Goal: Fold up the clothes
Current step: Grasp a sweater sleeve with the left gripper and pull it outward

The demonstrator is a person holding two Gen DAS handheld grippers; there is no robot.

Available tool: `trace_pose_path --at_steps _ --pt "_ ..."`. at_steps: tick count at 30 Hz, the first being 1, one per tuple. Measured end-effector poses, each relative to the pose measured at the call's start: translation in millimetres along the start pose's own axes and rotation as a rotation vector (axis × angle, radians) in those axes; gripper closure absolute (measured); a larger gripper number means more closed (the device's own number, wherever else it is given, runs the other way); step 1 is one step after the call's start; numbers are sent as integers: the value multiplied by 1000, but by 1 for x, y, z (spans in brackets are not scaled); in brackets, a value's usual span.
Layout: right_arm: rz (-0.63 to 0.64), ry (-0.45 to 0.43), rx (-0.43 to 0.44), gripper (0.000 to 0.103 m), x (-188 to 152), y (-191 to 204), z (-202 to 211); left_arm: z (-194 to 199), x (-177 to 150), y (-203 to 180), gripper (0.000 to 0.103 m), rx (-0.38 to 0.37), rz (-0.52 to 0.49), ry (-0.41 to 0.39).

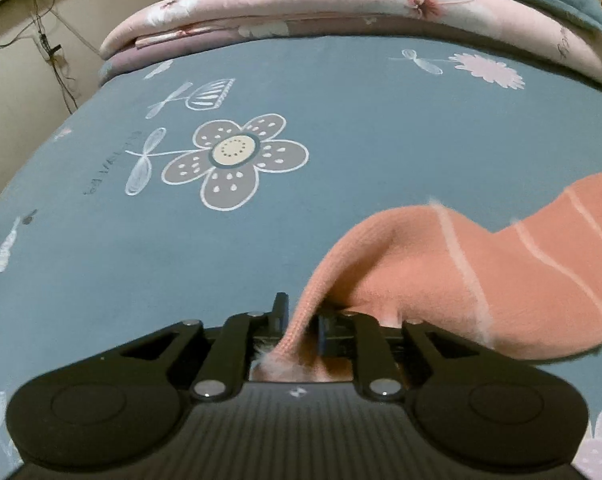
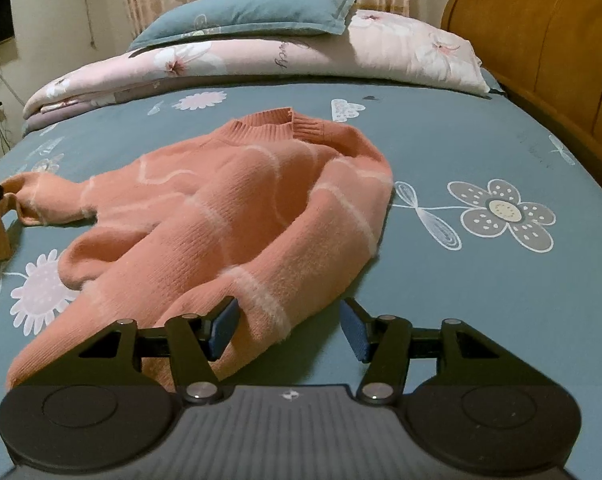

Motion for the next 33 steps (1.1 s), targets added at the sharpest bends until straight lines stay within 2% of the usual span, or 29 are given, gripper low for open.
trace_pose_path --at_steps 1,3,7,11,15,17,21,24,26,28,29,30,32,33 --pt "0 1 1 40 0 0 -1 -2 -1 3 80 -10 7 -8" --pt "0 2 2 39 0 1 -4 2 0 11 67 -37 31 -34" --pt "-12 7 9 39 0 2 -8 22 4 31 63 -131 126 -133" --pt "-26 10 8 39 -1 2 -7 44 8 39 52 -130 123 -206" --pt "-29 6 8 39 -3 2 -2 56 -6 44 50 -134 115 -195" --pt "-34 9 14 39 -4 2 0 54 -24 49 51 -137 149 -172" --pt "-31 11 13 39 -5 2 4 38 -63 55 53 -171 225 -127" --pt "-28 10 11 39 -5 4 5 23 -82 48 53 -194 217 -86" --pt "-28 7 11 39 -4 6 6 19 -87 39 53 -170 205 -107" --pt "-27 3 10 39 -4 8 7 19 -88 29 56 -152 191 -124" --pt "-24 1 9 39 -4 9 8 19 -88 25 66 -143 184 -126" --pt "-21 1 8 39 -4 10 7 19 -88 19 84 -143 159 -123" --pt "-28 6 9 39 -5 10 6 22 -85 7 97 -119 97 -110" --pt "-31 8 9 39 -6 10 6 24 -83 5 97 -98 70 -100"
Point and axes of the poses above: each gripper's, at about its wrist camera, not at the fingertips, and z roughly against the way its jaws point, y to its left, x to its top, the point moved 1 cm from there along -z, roughly the way its jaws point, and after that the axes turned 15 degrees about -x, right-handed, at the moved point
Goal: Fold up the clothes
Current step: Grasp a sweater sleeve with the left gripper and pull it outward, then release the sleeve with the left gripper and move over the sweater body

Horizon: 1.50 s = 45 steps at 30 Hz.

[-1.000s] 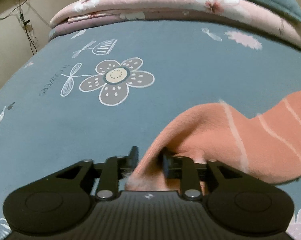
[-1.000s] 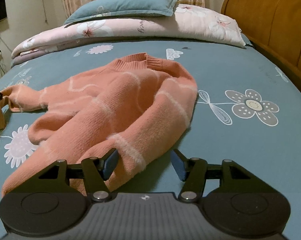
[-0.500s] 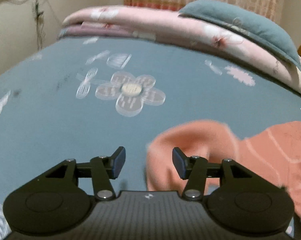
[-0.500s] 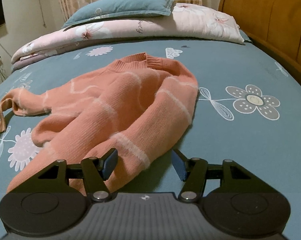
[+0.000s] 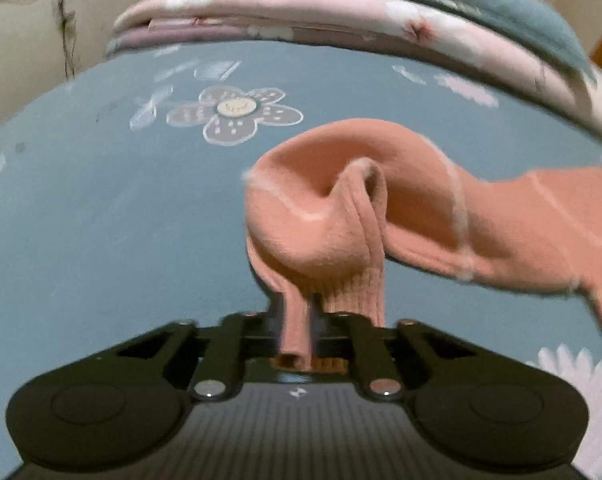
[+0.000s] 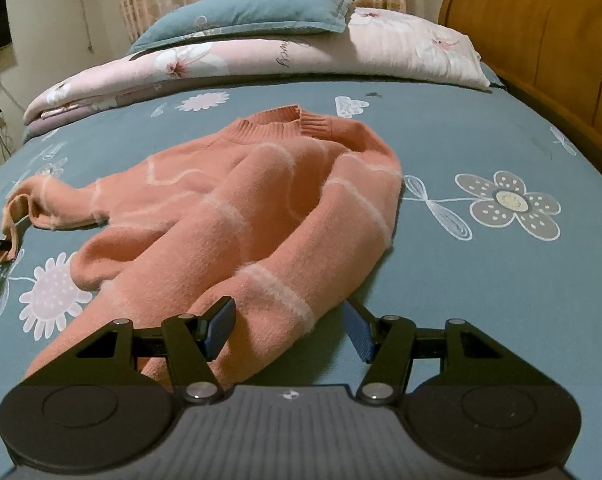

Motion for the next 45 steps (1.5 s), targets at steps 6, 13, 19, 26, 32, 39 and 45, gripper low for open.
trace_pose_path --at_steps 6,13,19,26,32,39,45 --pt "8 -6 -15 39 1 -2 0 28 23 34 98 44 46 -40" --pt "10 -7 -20 39 3 -2 -3 70 47 94 98 99 144 -99" --pt "7 -3 -21 39 3 -1 -5 71 52 103 93 103 151 -58" --pt "22 -9 -28 37 3 -3 -2 59 48 100 79 202 142 -1" --pt "18 -13 -22 37 3 -3 -4 67 54 96 75 280 96 -28" --pt "-10 -27 -11 37 4 -8 -6 42 72 13 65 -21 -161 -24" --pt "-11 -34 -10 37 5 -18 -11 -34 85 -83 63 -227 -376 30"
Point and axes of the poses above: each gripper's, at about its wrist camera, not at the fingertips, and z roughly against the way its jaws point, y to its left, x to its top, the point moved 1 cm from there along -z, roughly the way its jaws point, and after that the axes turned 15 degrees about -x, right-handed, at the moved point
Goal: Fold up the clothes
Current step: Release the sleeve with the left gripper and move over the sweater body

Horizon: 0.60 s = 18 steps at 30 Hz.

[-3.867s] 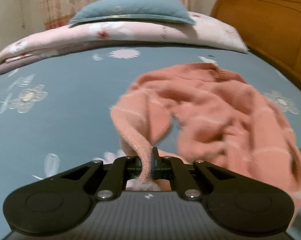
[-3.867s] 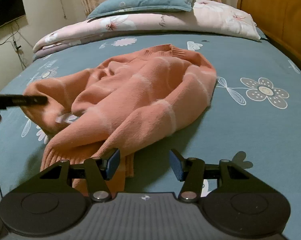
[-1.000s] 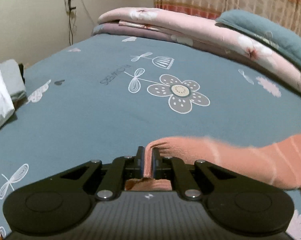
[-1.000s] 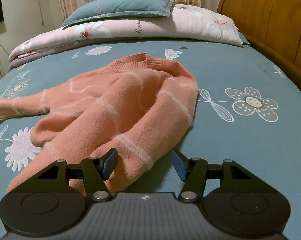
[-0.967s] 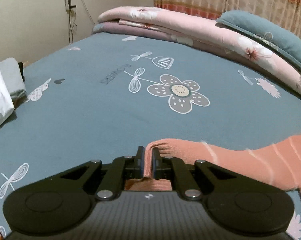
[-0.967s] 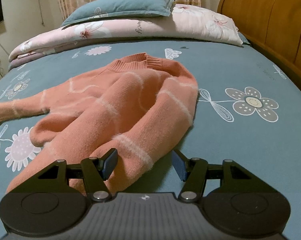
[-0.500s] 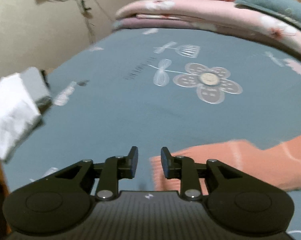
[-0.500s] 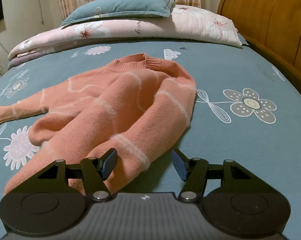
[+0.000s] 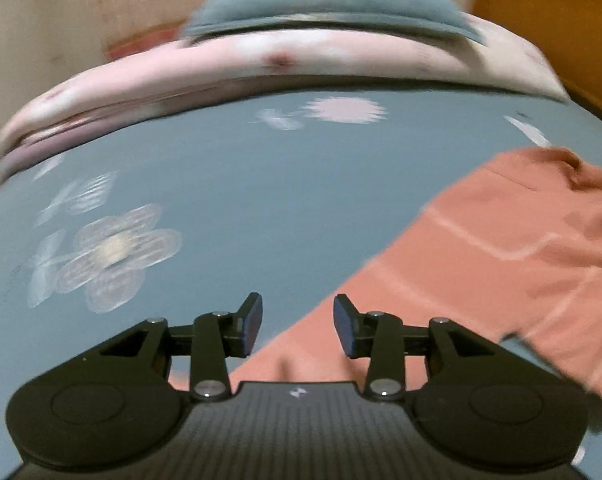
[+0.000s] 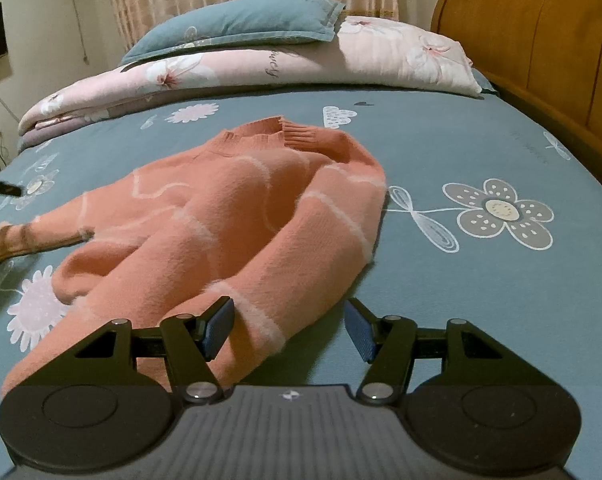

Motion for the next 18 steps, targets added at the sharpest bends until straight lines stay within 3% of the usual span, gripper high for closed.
trace_pose_path --at_steps 7,10,12,14,16,18 --pt "-14 -13 -12 37 3 -12 -17 -92 20 -10 64 -85 -107 75" --pt "-5 -29 -23 37 6 -11 -24 -103 20 -4 65 -132 -72 105" --pt "7 -42 -24 37 8 -9 -27 -103 19 -2 70 -179 -45 120" --pt "14 -51 -14 37 8 -7 -30 -99 14 -10 71 -198 -89 142" --pt "15 -60 -6 37 8 -6 -33 -95 11 -18 80 -198 -114 155" --pt "-6 -59 3 37 7 -6 -35 -91 10 -24 101 -148 -135 153"
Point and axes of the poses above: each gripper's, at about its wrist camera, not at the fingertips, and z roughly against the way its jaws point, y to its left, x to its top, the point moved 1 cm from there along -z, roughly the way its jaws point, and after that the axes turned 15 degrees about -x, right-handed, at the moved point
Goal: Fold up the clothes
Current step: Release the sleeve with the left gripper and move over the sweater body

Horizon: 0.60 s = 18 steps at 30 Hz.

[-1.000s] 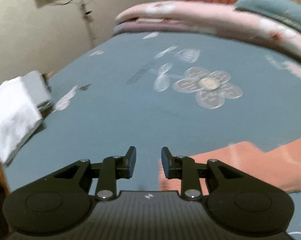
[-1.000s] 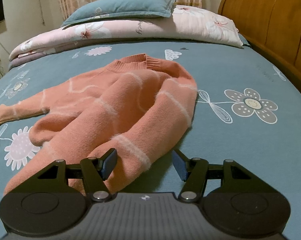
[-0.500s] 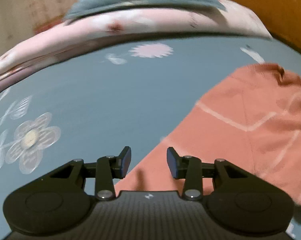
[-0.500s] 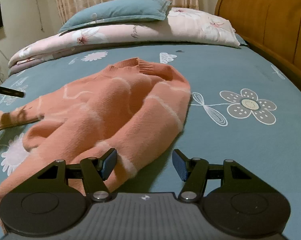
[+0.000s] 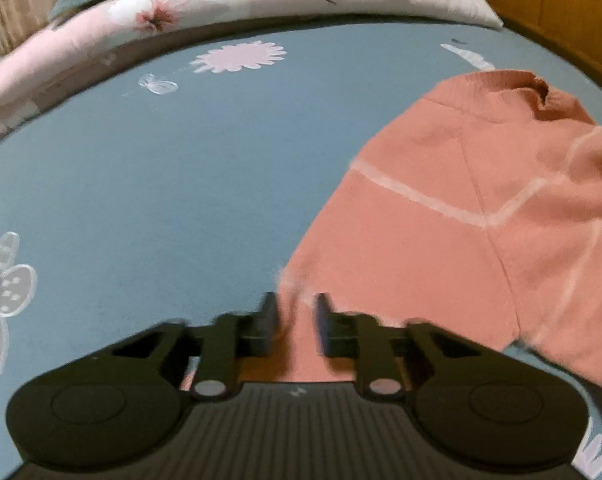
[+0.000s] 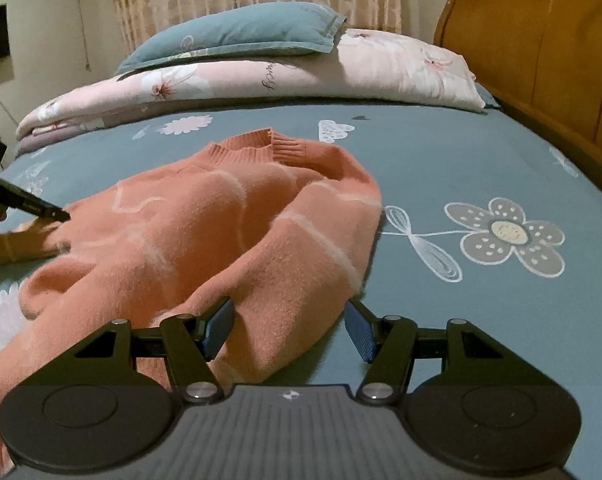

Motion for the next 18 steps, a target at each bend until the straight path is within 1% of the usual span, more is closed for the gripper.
trace_pose_path --at_steps 1,5,8,10,14,15,18 --pt "-11 1 4 37 0 0 -1 -1 0 -4 101 38 -17 0" --pt "-38 -4 6 37 0 -2 -1 -3 8 -6 101 118 -6 -40" --pt "-33 -9 -2 37 0 -2 0 -5 20 5 101 126 58 -82" --pt "-29 -10 -3 37 0 -1 1 -9 20 7 100 130 74 -83" --pt "-31 -8 -1 37 0 -2 2 -16 20 11 90 138 105 -86" --pt "-31 -7 -1 37 0 -2 3 -8 19 12 90 137 121 -98" --pt "-33 -10 2 37 0 -3 5 19 10 10 91 171 115 -145"
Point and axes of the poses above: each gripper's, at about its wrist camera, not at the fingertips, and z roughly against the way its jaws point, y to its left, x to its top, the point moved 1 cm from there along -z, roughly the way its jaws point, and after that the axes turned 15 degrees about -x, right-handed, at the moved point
